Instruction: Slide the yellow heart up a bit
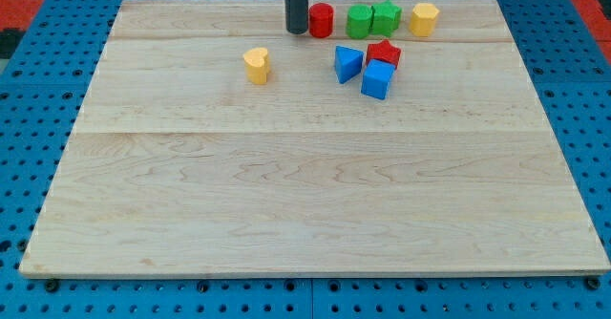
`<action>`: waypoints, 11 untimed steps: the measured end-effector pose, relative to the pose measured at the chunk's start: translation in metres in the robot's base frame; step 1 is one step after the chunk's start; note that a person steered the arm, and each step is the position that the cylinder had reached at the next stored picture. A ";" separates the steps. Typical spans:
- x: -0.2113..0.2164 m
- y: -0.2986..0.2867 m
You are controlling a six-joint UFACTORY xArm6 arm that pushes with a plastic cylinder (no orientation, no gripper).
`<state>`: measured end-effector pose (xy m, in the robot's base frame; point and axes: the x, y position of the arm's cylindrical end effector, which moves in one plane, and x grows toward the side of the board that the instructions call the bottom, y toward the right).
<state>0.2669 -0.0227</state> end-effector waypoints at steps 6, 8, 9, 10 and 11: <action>0.075 -0.050; 0.066 -0.075; 0.079 -0.065; 0.087 -0.030; 0.071 -0.025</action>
